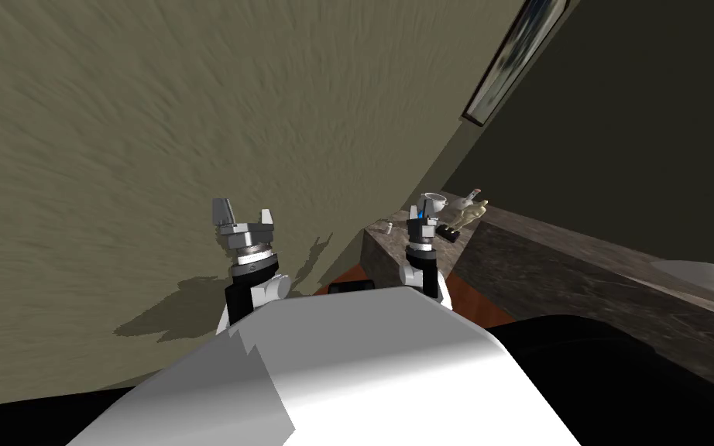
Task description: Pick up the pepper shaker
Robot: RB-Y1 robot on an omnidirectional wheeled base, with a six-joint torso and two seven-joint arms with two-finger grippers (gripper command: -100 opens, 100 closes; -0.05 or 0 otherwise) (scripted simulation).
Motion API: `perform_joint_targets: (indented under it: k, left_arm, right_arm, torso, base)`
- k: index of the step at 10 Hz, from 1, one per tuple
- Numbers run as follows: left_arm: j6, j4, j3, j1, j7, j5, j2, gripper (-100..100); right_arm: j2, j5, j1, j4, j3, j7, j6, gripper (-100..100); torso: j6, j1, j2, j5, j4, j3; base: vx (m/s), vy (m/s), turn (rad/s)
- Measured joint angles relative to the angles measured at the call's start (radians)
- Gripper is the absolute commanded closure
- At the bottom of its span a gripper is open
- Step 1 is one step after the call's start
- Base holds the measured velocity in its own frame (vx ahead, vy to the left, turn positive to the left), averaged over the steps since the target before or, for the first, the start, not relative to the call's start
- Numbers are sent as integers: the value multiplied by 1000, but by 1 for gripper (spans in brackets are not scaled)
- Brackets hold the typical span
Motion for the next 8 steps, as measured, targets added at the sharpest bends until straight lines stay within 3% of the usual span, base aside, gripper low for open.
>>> perform_joint_targets:
  k: [4,8]
  left_arm:
    - [0,0,0,0,0,0,0,0]
    - [0,0,0,0,0,0,0,0]
  right_arm:
    - [-88,43,-7,31,-24,-28,18,-100]
    - [-189,145,-30,101,-56,-82,81,-100]
  torso:
    - [0,-3,7,-1,1,4]
    - [0,-4,10,-1,2,6]
  base:
    - [-86,-36,146]
    - [-155,-35,223]
